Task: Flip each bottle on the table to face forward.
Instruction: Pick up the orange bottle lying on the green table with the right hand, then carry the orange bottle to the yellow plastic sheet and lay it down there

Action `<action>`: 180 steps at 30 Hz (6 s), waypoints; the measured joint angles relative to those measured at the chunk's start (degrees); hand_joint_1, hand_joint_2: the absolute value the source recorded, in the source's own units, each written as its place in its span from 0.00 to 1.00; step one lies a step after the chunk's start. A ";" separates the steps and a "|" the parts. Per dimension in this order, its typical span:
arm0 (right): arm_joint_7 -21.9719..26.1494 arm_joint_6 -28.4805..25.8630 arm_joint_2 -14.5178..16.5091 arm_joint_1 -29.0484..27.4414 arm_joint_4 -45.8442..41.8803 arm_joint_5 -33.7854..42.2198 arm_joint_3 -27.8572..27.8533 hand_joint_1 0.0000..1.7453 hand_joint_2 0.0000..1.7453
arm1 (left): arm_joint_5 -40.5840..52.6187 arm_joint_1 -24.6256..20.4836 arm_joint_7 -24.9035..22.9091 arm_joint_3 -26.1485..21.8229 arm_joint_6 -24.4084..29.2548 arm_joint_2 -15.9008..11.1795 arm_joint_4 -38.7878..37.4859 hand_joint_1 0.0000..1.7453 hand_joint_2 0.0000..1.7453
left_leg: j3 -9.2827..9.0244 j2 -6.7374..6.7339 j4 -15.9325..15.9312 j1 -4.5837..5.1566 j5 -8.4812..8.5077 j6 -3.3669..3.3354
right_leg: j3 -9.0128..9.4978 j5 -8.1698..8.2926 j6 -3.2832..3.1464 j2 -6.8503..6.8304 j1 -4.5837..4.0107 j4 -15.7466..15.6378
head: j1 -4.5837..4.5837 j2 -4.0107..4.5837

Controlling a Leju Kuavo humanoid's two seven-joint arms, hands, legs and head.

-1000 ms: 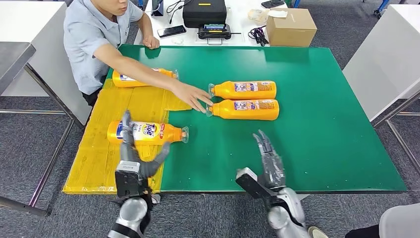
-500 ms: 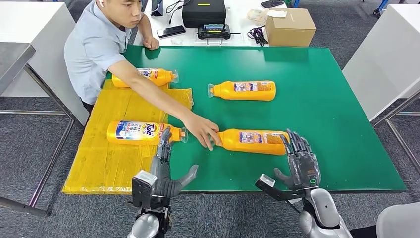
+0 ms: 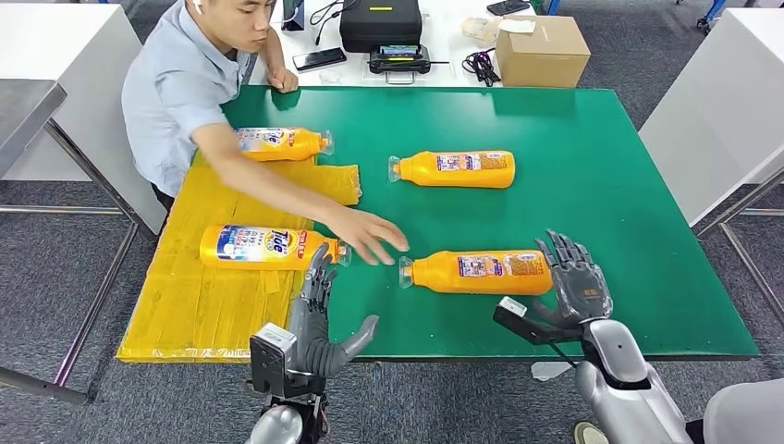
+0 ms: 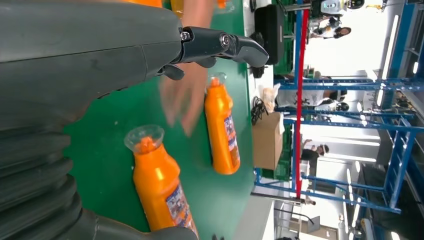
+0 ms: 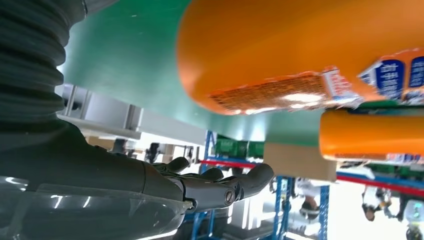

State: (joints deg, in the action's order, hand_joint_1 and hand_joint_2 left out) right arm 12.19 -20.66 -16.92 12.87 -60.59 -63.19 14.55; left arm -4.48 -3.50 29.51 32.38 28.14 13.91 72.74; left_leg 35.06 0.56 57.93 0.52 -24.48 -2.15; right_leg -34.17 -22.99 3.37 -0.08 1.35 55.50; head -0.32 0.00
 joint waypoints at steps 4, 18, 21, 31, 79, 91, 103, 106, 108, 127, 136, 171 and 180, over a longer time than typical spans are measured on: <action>0.99 2.65 0.46 3.49 3.95 1.66 2.27 0.00 1.00 | -0.25 -0.67 0.10 1.23 0.05 -0.14 0.00 0.00 1.00 | 0.00 0.00 0.00 -0.02 0.01 0.01 | 0.00 0.00 0.00 0.00 -0.01 0.01 | 0.01 0.00; 4.58 5.07 4.81 12.76 16.83 6.72 7.69 0.00 1.00 | -0.35 -2.70 -0.02 5.41 0.49 -0.58 -0.09 0.00 1.00 | -0.02 0.00 0.00 -0.02 0.03 0.00 | 0.00 0.00 0.00 0.00 -0.01 0.01 | 0.00 0.00; 4.60 5.87 5.54 13.72 17.89 7.39 8.51 0.00 1.00 | -0.46 -2.96 -0.02 5.98 0.49 -0.62 -0.24 0.00 1.00 | -0.04 0.00 0.00 -0.02 0.03 0.00 | 0.01 0.00 0.00 0.00 -0.01 0.02 | 0.00 0.00; 4.59 6.49 6.60 15.32 20.18 8.18 9.57 0.21 1.00 | -0.86 -3.28 -0.03 6.60 0.49 -0.75 -0.36 0.00 1.00 | -0.08 0.00 0.01 -0.01 0.03 0.00 | 0.05 0.01 0.00 0.00 -0.01 0.01 | -0.01 0.00; 14.63 25.98 10.11 7.69 0.33 44.36 8.94 1.00 1.00 | -17.64 -4.61 3.01 5.75 4.91 -0.21 -2.73 0.00 1.00 | -0.61 -0.06 -0.01 -0.13 0.02 0.02 | 0.60 0.02 -0.01 0.08 -0.13 -0.05 | -0.01 0.00; 15.18 25.58 12.04 6.03 -5.89 45.23 9.47 1.00 1.00 | -20.25 -4.94 0.72 5.69 1.11 -0.24 -4.26 0.00 1.00 | -0.33 -0.03 0.00 -0.04 0.00 0.00 | 0.32 0.02 0.00 0.06 -0.03 -0.06 | -0.01 0.00; 15.83 26.24 14.16 6.14 -5.28 45.57 14.12 1.00 1.00 | -22.81 -6.25 -3.51 6.14 -4.56 -0.40 -5.27 0.00 1.00 | -0.28 -0.02 0.00 -0.06 0.01 0.01 | 0.28 0.02 0.00 0.05 -0.05 -0.05 | -0.02 0.00; 16.05 26.54 14.42 6.34 -4.65 45.64 15.53 1.00 1.00 | -23.29 -6.82 -3.64 6.06 -4.80 -0.42 -5.27 0.00 1.00 | -0.26 -0.02 0.00 -0.05 0.01 0.01 | 0.28 0.02 0.00 0.05 -0.04 -0.05 | -0.02 0.00; 16.34 26.75 14.53 6.47 -4.19 45.77 16.48 1.00 1.00 | -23.71 -7.22 -3.78 5.94 -4.95 -0.43 -5.26 0.00 1.00 | -0.26 -0.02 0.00 -0.05 0.01 0.00 | 0.27 0.02 0.00 0.05 -0.04 -0.05 | -0.02 0.00; 16.94 26.60 15.09 6.47 -1.41 46.15 20.45 1.00 1.00 | -26.75 -8.85 -4.35 4.09 -3.08 0.30 -6.03 0.00 1.00 | -0.23 -0.02 0.00 -0.05 0.01 0.00 | 0.23 0.02 0.00 0.05 -0.04 -0.05 | -0.01 0.00; 17.13 26.25 15.61 6.47 -0.24 46.15 20.74 1.00 1.00 | -26.68 -8.81 -4.67 3.28 -2.41 1.04 -6.19 1.00 1.00 | -0.22 -0.03 0.00 -0.06 0.01 0.01 | 0.21 0.02 0.00 0.05 -0.04 -0.05 | -0.01 0.00; 16.64 21.14 16.72 3.29 0.29 50.45 14.78 0.00 1.00 | 3.67 -7.97 8.21 0.76 10.59 1.25 -5.26 1.00 1.00 | -0.20 0.00 0.00 -0.06 0.02 0.00 | 0.20 0.02 0.00 0.03 -0.04 -0.05 | -0.01 0.00; 19.09 20.06 16.90 3.04 1.48 48.54 8.96 0.00 1.00 | 66.90 -5.08 -0.20 -18.60 12.07 4.69 4.94 1.00 1.00 | -0.21 -0.03 0.00 -0.07 0.07 0.01 | 0.19 0.03 -0.01 0.04 -0.05 -0.03 | -0.02 0.00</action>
State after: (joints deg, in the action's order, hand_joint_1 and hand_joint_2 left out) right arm 31.28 -0.60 -0.02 15.91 -59.11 -14.65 23.51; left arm 62.42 -8.58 29.31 13.78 40.21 18.61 77.68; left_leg 34.86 0.53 57.93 0.45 -24.41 -2.14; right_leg -33.98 -22.97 3.36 -0.03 1.30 55.47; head -0.33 0.00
